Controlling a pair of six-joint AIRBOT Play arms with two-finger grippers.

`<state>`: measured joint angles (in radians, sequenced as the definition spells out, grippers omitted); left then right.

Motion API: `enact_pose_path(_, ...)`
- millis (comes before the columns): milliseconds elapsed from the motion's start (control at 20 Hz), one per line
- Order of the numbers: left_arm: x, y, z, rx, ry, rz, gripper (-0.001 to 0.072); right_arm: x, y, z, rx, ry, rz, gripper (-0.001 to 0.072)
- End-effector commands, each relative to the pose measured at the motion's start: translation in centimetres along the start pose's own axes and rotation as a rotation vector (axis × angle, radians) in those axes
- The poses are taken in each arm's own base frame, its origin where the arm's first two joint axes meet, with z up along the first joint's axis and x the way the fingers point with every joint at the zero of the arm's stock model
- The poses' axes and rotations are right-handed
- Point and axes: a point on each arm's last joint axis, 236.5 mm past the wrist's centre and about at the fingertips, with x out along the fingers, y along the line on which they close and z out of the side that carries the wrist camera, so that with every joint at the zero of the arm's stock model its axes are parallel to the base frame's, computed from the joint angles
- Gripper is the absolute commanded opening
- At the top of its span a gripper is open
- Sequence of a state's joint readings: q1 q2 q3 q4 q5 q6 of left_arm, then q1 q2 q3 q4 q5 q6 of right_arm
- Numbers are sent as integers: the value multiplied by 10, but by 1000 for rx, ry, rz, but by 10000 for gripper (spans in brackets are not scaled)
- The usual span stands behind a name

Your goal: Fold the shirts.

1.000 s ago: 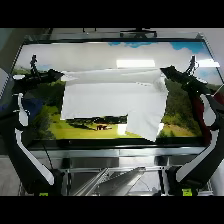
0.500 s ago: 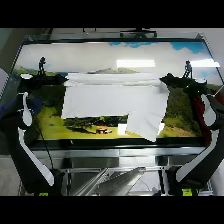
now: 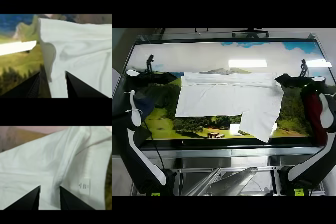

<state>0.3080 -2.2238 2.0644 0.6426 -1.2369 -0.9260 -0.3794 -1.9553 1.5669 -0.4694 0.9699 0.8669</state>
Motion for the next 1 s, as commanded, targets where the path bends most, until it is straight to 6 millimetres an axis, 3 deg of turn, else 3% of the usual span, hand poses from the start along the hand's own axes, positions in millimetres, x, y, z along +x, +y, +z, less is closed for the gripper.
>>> enact_pose_path(0,-50,-2,-24,-110,100,27,334,-55,23,-2,6,74,22,296)
enact_pose_path(150,-69,-1,-98,-238,302,44,333,-99,40,-24,-17,182,5,293)
enact_pose_path(250,-65,-5,-146,-335,382,28,333,-119,42,-42,-12,227,-57,202)
enact_pose_path(400,-50,-9,-192,-414,443,14,333,-146,41,-70,47,242,-134,205)
enact_pose_path(450,-43,-9,-200,-419,448,20,333,-154,41,-78,74,235,-144,207)
enact_pose_path(550,-32,-15,-207,-405,467,18,333,-169,39,-95,122,225,-156,277)
enact_pose_path(750,-15,-57,-229,-374,585,-58,330,-185,29,-143,238,231,-171,279)
enact_pose_path(800,-15,-68,-234,-366,624,-85,199,-183,26,-158,275,235,-178,307)
enact_pose_path(850,-17,-77,-236,-353,653,-105,1,-177,24,-171,299,242,-182,356)
enact_pose_path(950,-19,-87,-229,-341,659,-105,1,-159,19,-201,329,278,-195,395)
